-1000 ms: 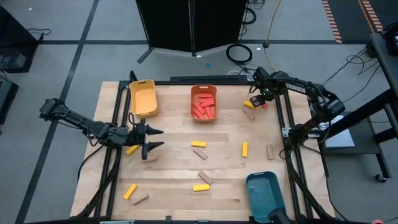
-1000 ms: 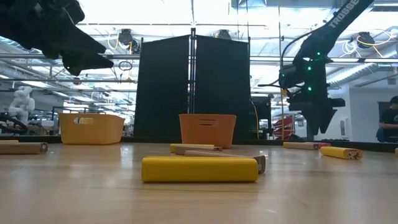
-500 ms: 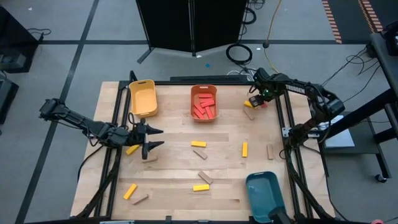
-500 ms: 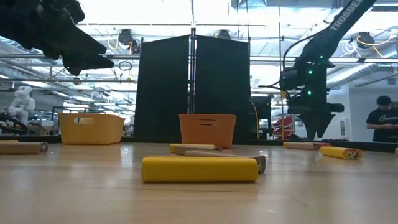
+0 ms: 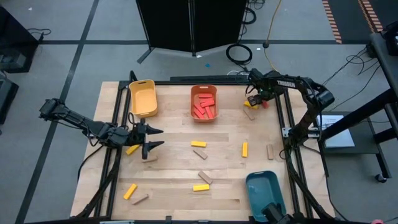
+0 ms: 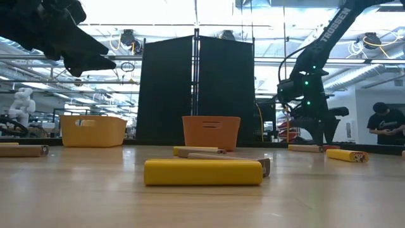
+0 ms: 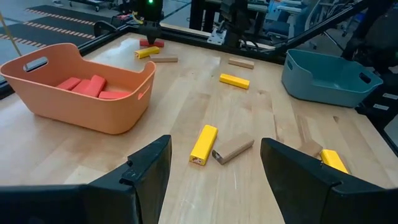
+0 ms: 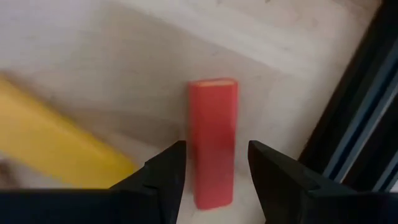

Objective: Sort blocks
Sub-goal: Put the orange block into the orange bin

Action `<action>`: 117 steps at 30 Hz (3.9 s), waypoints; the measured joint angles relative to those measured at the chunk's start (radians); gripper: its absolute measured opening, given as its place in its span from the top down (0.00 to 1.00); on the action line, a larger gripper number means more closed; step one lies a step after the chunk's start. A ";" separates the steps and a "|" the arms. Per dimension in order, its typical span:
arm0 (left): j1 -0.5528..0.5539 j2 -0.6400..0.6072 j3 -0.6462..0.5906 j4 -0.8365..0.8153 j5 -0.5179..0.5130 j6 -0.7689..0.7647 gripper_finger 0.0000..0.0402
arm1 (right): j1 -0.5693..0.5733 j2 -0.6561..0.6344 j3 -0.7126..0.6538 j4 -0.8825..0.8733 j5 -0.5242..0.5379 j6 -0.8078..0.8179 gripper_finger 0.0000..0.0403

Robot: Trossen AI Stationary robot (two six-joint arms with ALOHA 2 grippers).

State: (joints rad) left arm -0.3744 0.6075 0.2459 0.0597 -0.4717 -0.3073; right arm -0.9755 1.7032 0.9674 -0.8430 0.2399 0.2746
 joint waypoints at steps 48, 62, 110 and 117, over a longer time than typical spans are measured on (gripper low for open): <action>0.094 0.001 0.145 -0.003 -0.005 0.418 0.39 | 0.007 0.038 0.201 -0.214 -0.166 -0.182 0.59; 0.093 0.001 0.140 -0.021 0.001 0.366 0.39 | -0.042 0.181 0.208 -0.217 -0.138 -0.187 0.59; 0.093 0.001 0.139 -0.132 0.001 0.298 0.39 | -0.040 0.175 0.172 -0.226 -0.140 -0.208 0.59; 0.093 0.001 0.139 -0.100 -0.007 0.348 0.39 | -0.039 0.175 0.172 -0.218 -0.141 -0.208 0.59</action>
State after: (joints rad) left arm -0.2810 0.6086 0.3851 -0.0401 -0.4784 0.0402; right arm -1.0147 1.8778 1.1393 -1.0609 0.0990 0.0664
